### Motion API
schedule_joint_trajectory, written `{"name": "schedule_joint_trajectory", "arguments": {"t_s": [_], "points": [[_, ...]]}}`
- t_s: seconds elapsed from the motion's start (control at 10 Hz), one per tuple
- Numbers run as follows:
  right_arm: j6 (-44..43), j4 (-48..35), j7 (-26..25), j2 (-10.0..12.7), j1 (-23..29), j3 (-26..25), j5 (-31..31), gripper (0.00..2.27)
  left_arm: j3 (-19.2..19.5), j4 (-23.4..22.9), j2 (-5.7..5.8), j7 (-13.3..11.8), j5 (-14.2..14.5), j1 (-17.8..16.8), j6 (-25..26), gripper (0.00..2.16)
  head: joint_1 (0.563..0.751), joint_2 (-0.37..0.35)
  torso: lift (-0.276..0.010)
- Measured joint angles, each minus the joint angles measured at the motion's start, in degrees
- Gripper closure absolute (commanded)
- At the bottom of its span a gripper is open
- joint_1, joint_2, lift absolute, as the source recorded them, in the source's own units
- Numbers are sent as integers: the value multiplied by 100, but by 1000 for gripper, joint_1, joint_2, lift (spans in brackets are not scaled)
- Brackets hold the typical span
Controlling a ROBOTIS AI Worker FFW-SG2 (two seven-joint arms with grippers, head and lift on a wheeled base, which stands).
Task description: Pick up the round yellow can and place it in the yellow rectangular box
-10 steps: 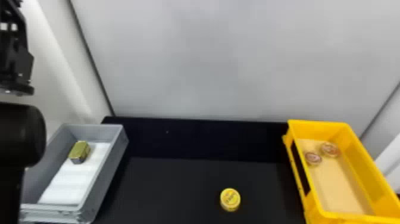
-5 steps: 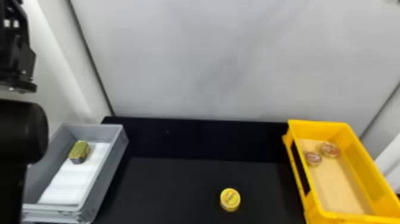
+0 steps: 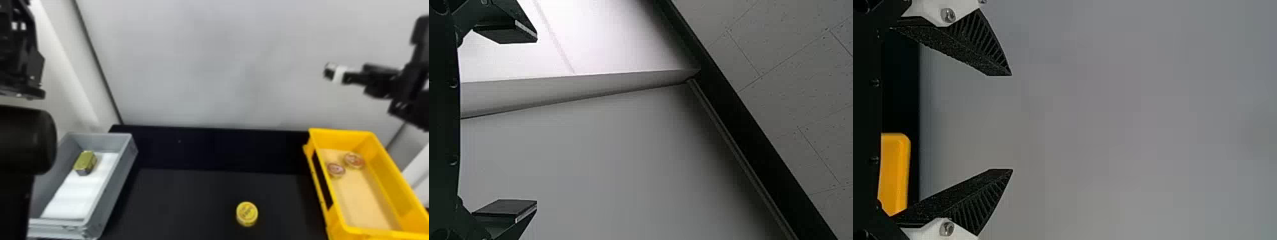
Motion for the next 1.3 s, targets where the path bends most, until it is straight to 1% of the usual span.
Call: {"name": "schedule_joint_trajectory", "arguments": {"t_s": [0.1, 0.3, 0.5, 0.7, 1.0, 1.2, 1.3], "points": [[-307, 398, 610, 8, 141, 114, 8, 105, -32, 35, -14, 58, -53, -2, -38, 110, 663, 54, -10], [-796, 1071, 1446, 31, 409, 386, 97, 105, -79, 108, -60, 112, -131, -1, -134, 108, 663, 54, -10], [-776, 1628, 2318, 56, 478, 775, 293, 113, -107, 171, -102, 133, -143, -4, -215, 110, 663, 54, -10], [-599, 2073, 3133, 142, 460, 1081, 743, 113, -133, 237, -137, 148, -142, -13, -301, 110, 663, 54, -10], [-501, 2646, 4047, 412, 395, 1293, 1459, 116, -88, 279, -150, 198, -141, 77, -408, 113, 663, 54, -10], [-513, 3048, 4706, 582, 278, 1449, 2110, 116, -40, 316, -155, 218, -140, 130, -500, 116, 663, 54, -10], [-562, 3207, 4918, 664, 235, 1499, 2415, 116, -34, 331, -154, 219, -140, 135, -533, 116, 663, 54, -10]]}}
